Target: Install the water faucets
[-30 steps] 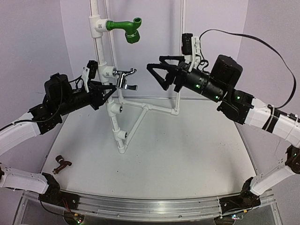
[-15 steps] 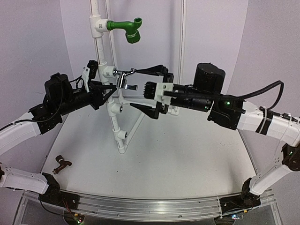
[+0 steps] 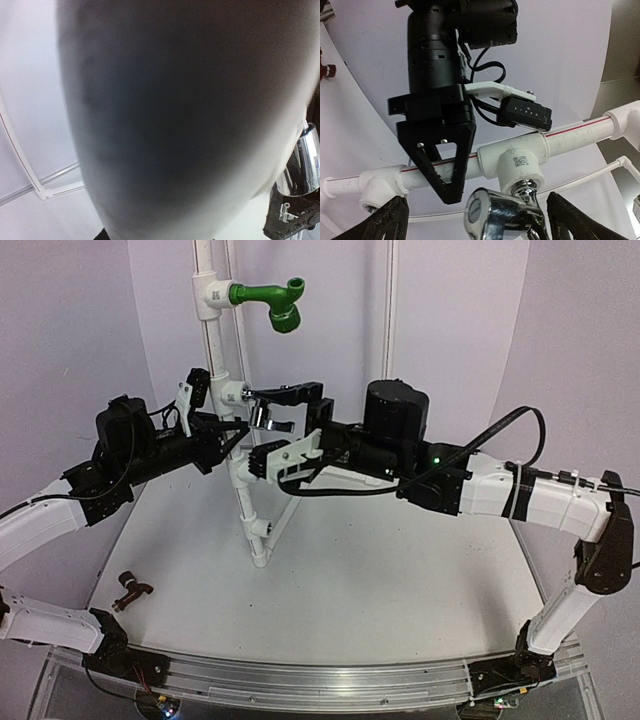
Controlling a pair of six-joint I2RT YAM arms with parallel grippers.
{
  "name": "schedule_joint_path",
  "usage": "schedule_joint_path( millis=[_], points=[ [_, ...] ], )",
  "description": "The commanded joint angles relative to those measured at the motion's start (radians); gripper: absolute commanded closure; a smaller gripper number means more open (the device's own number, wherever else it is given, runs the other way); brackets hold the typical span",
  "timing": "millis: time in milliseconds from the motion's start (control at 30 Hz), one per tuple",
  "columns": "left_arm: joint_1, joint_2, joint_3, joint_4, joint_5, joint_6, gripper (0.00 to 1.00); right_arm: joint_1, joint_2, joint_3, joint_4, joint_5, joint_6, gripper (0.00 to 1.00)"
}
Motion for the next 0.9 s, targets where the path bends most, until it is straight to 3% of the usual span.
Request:
schedule_joint_path(
  millis=[0, 200, 467, 667, 867],
  points=[
    [-0.004, 0.018, -0.017, -0.212, 0.024, -0.169, 1.0, 0.005, 0.045, 0.092, 0.082, 0.088, -0.046, 0.07],
    [-0.004, 0.021, -0.015, -0.213, 0.031, -0.17, 1.0, 0.004, 0.072, 0.137, 0.075, 0.119, -0.012, 0.17],
    [-0.005, 0.019, -0.016, -0.213, 0.032, -0.17, 1.0, 0.004, 0.06, 0.161, -0.012, 0.092, 0.164, 0.53],
    [-0.004, 0.016, -0.011, -0.213, 0.036, -0.173, 1.0, 0.004, 0.054, 0.193, -0.042, 0.062, 0.495, 0.78],
    [-0.005, 0.018, -0.009, -0.213, 0.041, -0.179, 1.0, 0.001, 0.059, 0.225, -0.03, 0.091, 0.923, 0.78]
  ],
)
